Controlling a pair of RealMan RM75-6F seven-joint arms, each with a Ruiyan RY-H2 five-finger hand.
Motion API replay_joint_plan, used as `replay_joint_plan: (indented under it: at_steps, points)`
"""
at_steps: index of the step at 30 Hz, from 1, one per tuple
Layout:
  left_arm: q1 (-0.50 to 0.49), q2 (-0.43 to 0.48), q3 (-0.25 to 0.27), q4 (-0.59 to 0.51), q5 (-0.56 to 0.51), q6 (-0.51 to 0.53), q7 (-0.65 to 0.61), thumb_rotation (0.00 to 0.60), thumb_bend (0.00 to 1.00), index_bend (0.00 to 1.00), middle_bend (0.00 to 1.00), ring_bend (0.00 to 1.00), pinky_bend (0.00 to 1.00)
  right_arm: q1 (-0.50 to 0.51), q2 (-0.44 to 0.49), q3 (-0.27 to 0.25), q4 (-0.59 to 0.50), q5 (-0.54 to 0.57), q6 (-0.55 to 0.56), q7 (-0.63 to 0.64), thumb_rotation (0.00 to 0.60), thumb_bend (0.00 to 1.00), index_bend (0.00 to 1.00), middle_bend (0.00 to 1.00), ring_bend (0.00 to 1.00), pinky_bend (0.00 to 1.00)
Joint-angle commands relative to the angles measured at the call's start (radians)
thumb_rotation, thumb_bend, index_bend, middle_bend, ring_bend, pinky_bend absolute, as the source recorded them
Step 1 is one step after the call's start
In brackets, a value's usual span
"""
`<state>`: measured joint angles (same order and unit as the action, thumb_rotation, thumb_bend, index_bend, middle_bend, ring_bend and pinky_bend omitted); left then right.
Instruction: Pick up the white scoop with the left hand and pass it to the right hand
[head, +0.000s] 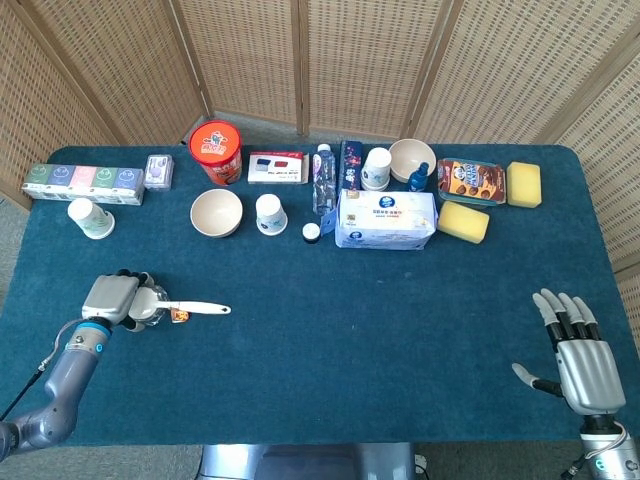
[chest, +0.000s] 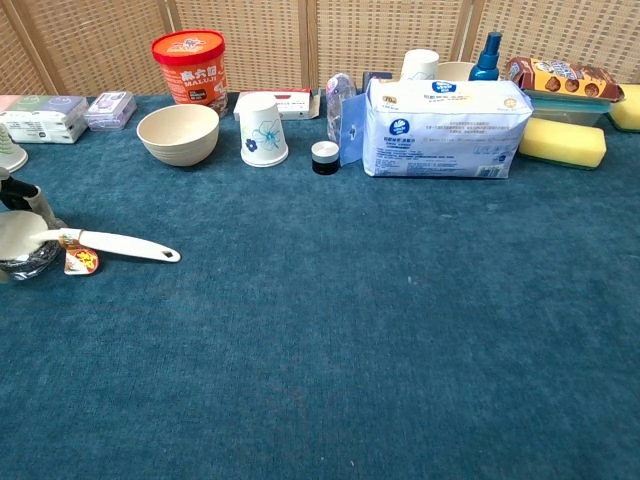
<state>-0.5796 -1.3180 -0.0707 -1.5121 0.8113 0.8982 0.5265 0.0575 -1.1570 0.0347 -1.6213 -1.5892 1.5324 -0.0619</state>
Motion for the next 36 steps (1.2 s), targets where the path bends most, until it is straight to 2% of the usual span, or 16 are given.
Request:
replay_joint_plan:
  at_steps: [1,11,16,22,30,36]
  points:
    - [0.0,0.02,0.0,-0.035,0.002,0.022,0.002,0.6,0.01,0.31,0.33,0.22,0.33,0.001,-0.001,-0.001,0.0,-0.002,-0.002,0.0,0.507,0.0,0.0,0.0,0.0,0.0]
    - [-0.009,0.078,-0.021,-0.109,0.02,0.005,-0.067,0.6,0.01,0.32,0.34,0.23,0.34,0.006,-0.014,-0.014,-0.001,-0.012,-0.02,-0.027,0.507,0.0,0.0,0.0,0.0,0.0]
    - [-0.041,0.116,-0.057,-0.171,0.003,-0.031,-0.102,0.6,0.03,0.32,0.34,0.23,0.35,0.037,-0.021,-0.029,-0.035,-0.009,-0.095,-0.058,0.508,0.0,0.0,0.0,0.0,0.0]
    - [-0.114,0.146,-0.103,-0.262,-0.03,-0.104,-0.126,0.6,0.05,0.32,0.34,0.23,0.35,0.1,-0.003,-0.004,-0.129,0.01,-0.186,-0.142,0.508,0.0,0.0,0.0,0.0,0.0]
    - [-0.224,0.082,-0.123,-0.302,-0.108,-0.108,-0.073,0.6,0.05,0.32,0.34,0.22,0.35,0.18,-0.014,0.056,-0.155,0.076,-0.277,-0.188,0.508,0.0,0.0,0.0,0.0,0.0]
    - [-0.33,-0.03,-0.139,-0.279,-0.194,-0.112,-0.043,0.6,0.04,0.32,0.34,0.22,0.35,0.236,-0.023,0.088,-0.165,0.121,-0.341,-0.192,0.509,0.0,0.0,0.0,0.0,0.0]
